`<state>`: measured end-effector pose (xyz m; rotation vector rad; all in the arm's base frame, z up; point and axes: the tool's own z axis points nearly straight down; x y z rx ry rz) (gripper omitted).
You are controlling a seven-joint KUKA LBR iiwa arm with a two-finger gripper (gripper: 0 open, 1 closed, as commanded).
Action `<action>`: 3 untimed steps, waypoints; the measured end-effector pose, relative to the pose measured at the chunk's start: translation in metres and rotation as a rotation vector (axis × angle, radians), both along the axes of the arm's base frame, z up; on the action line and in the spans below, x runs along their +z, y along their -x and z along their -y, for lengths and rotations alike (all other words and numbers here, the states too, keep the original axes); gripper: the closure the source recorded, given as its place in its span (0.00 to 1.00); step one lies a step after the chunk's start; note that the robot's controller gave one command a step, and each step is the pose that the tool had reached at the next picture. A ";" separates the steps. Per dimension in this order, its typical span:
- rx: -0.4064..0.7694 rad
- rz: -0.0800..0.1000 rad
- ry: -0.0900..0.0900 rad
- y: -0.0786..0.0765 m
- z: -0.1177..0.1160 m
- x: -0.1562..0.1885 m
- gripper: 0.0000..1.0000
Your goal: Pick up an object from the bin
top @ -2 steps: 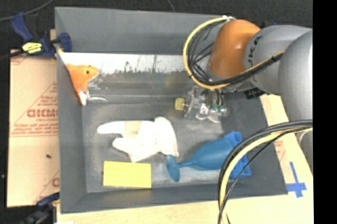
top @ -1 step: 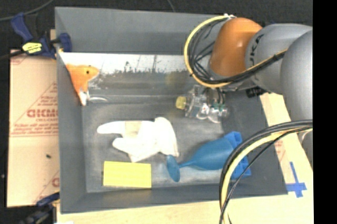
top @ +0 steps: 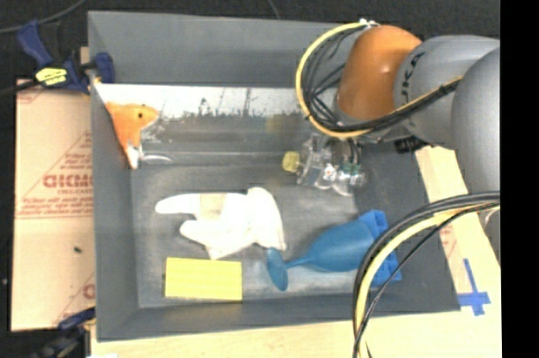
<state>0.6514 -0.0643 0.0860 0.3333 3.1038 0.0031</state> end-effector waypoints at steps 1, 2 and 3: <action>0.000 0.002 0.001 0.000 0.000 0.007 1.00; 0.001 0.003 0.001 0.000 0.000 0.014 1.00; 0.001 0.007 0.001 -0.001 0.001 0.024 1.00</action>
Offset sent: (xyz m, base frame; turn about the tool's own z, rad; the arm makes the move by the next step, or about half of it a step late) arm -0.0001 -0.0001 0.0301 0.0000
